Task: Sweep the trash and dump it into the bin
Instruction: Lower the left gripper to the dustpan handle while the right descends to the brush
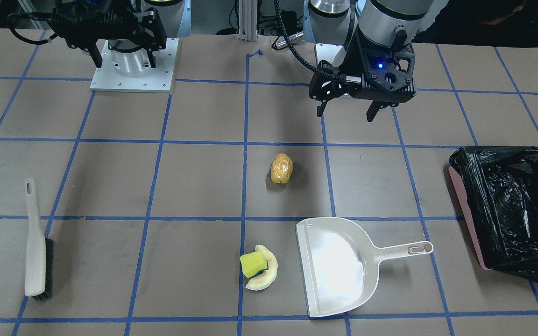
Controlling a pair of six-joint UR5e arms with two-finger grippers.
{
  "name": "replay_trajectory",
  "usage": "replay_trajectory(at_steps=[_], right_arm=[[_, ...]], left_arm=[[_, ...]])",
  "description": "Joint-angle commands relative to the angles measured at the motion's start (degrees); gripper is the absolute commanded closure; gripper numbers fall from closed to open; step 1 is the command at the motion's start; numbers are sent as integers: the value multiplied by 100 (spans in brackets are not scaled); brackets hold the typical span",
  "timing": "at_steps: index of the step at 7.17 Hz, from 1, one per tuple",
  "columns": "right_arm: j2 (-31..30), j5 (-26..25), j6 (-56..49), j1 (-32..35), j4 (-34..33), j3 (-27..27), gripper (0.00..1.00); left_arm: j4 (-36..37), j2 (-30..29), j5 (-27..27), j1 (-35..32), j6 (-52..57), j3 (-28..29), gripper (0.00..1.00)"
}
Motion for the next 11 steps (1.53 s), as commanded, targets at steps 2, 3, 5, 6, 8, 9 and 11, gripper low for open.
replay_trajectory(at_steps=[2,3,5,6,8,9,11], right_arm=[[-9,9,-7,1,26,1,0],[-9,9,-16,1,26,1,0],[8,-210,54,-25,245,-69,0],[35,-202,2,-87,220,-78,0],[542,-219,-1229,-594,-243,-17,0],[771,-202,-1673,-910,-281,-8,0],[1552,-245,-2795,-1272,-1146,70,0]], left_arm=[[17,-15,9,9,17,9,0],[52,-67,18,70,374,43,0],[394,-390,-96,691,1952,-18,0],[509,-619,-97,955,2752,-18,0],[1305,-1181,-71,1299,4672,-18,0],[1536,-1523,-27,1336,5816,-18,0],[2351,-2147,140,1345,7521,-18,0]])
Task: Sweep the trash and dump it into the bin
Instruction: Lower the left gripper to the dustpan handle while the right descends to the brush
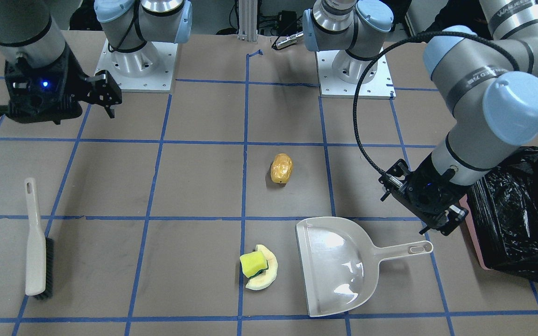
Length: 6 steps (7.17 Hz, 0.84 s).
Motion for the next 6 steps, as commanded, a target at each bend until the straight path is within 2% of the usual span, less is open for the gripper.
replay_trajectory(at_steps=[1,3,4,5,6], right_arm=[[936,-607,-1184,-433,-1087,224,0],[1431,-683,-2378,-1188,-2352,733,0],[1625,-683,-2671,-1392,-2906,1023,0],[1757,-604,-3135,-1507,-3225,1174,0],[1819,-630,-3218,-1525,-3228,1245,0]], left_arm=[[764,-634,175,16,2302,1,0],[793,-812,709,16,2846,1,0],[793,-891,738,24,3188,-8,0],[793,-944,738,51,3200,-78,0],[872,-944,738,103,3201,-287,0]])
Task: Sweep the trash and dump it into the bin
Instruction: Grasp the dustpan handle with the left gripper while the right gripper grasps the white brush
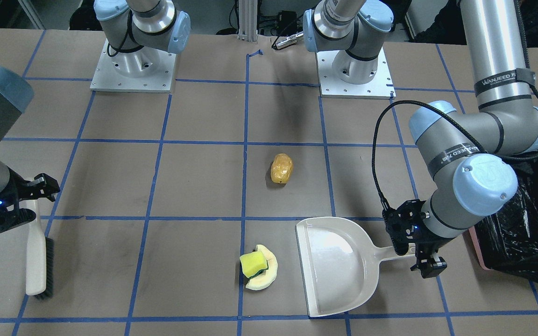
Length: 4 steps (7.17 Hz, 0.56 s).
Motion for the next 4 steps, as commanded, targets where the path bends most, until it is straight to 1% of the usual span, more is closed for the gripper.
replay_trajectory(at_steps=[1,2,3,4], right_arm=[[141,-84,-275,-92,-175,192,2],[150,-111,-266,-92,-158,262,8],[141,-198,-266,-101,-166,306,15],[141,-382,-223,-153,-149,307,21]], left_arm=[[523,-39,26,110,209,-330,0],[588,-39,26,119,419,-392,0],[589,-48,26,120,404,-393,0],[598,-126,0,120,343,-402,3]])
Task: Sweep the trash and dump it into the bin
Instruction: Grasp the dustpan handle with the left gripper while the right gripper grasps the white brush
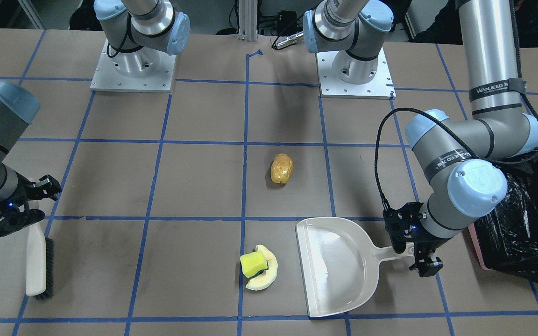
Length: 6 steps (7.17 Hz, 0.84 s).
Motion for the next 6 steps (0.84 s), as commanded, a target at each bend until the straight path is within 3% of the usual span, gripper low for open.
replay_trajectory(at_steps=[1,2,3,4,5,6], right_arm=[[1,-201,40,-44,11,35,29],[1,-210,49,-53,11,35,36],[1,-210,57,-62,11,35,45],[1,-210,66,-96,20,43,59],[1,-201,75,-105,12,52,70],[-8,-175,84,-106,11,52,74]], left_arm=[[34,-133,-11,5,-158,-23,8],[34,-108,-2,5,-186,-23,15],[25,-99,-2,5,-169,-23,38],[25,-81,-2,5,-142,-14,71],[25,-64,-2,5,-99,-14,86],[25,-72,-11,5,-81,-14,95]])
